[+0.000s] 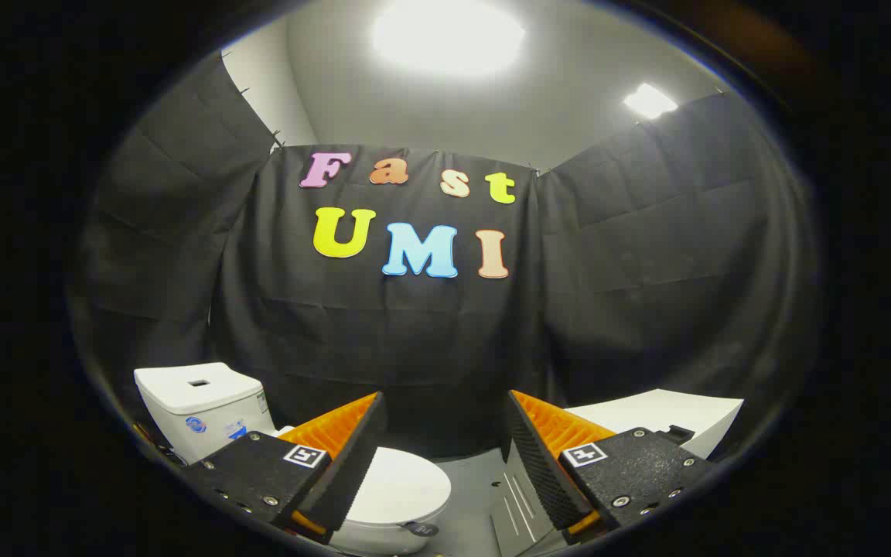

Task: Open the toilet lid.

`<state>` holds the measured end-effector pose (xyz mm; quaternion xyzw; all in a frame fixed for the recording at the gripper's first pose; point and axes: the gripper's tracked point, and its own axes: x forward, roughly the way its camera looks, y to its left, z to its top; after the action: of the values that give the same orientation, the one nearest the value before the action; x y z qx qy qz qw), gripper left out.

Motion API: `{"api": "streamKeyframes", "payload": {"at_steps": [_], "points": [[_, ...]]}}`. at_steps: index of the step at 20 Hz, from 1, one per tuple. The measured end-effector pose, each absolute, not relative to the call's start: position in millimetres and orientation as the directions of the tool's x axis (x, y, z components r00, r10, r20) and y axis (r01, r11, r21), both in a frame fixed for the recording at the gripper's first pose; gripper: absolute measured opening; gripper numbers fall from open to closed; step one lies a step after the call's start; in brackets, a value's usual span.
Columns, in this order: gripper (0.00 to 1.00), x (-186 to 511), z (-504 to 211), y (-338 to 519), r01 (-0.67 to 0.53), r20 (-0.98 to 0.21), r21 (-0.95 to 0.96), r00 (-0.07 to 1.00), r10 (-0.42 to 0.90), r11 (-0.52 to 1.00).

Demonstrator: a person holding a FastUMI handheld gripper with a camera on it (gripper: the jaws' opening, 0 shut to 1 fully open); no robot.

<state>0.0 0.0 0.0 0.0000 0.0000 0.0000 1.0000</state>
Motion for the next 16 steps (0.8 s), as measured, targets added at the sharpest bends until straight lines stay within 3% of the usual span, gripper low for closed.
{"api": "streamKeyframes", "payload": {"at_steps": [5, 16], "points": [[0.95, 0.9, -10.3, 11.0, -0.031, -0.044, -0.017, 0.999, 0.031, 0.999], [0.95, -1.9, 8.9, 10.4, -0.019, 0.022, 0.048, 1.0, 0.018, 0.999]]}}
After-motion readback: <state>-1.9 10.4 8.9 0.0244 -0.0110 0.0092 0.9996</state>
